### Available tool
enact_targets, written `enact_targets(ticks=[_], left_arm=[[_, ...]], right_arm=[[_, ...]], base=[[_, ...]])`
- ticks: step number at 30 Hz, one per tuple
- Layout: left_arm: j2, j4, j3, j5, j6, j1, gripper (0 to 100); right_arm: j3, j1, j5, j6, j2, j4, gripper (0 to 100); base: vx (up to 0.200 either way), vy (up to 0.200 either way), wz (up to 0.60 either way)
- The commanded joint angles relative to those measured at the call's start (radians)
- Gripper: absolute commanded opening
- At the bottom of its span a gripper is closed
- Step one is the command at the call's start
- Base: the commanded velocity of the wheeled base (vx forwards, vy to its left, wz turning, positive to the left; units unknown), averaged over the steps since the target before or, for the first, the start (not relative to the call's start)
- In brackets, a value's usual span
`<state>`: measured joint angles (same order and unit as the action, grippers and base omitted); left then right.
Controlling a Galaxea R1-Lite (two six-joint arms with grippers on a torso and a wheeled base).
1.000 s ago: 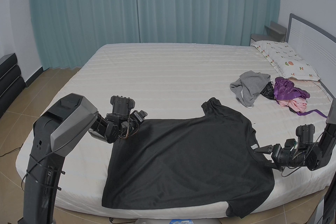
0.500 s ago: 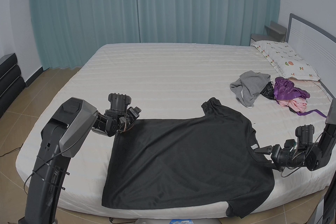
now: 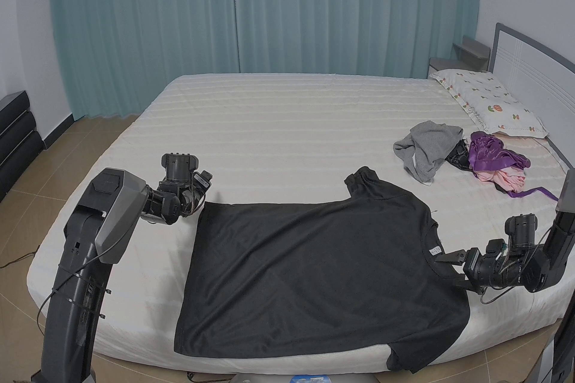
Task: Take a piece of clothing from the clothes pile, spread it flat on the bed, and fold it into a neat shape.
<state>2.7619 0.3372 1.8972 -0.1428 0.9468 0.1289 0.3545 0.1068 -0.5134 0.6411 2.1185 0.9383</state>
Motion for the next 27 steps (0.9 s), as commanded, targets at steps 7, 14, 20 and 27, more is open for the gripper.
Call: enact_targets(ticks=[7,14,20,27], left_arm=[[-0.007,-0.04,-0.023,0.088,-0.003,0.003,100],[0.008,-0.092,-0.02,0.098,-0.051,0.035,100],[0.012,-0.089,-0.017,0.097,-0.056,0.038,0],[0.019,-0.086,-0.001,0.069,-0.059,0.032,0]], right_arm=[[0.001,0.001,0.0,0.0,0.003,0.0,100],[0.004,-0.002,0.0,0.0,0.009,0.0,100],[0.004,-0.002,0.0,0.0,0.009,0.0,100],[0.004,-0.002,0.0,0.002,0.009,0.0,100]], base=[[0.0,0.0,0.0],[0.0,0.0,0.0],[0.0,0.0,0.0],[0.0,0.0,0.0]])
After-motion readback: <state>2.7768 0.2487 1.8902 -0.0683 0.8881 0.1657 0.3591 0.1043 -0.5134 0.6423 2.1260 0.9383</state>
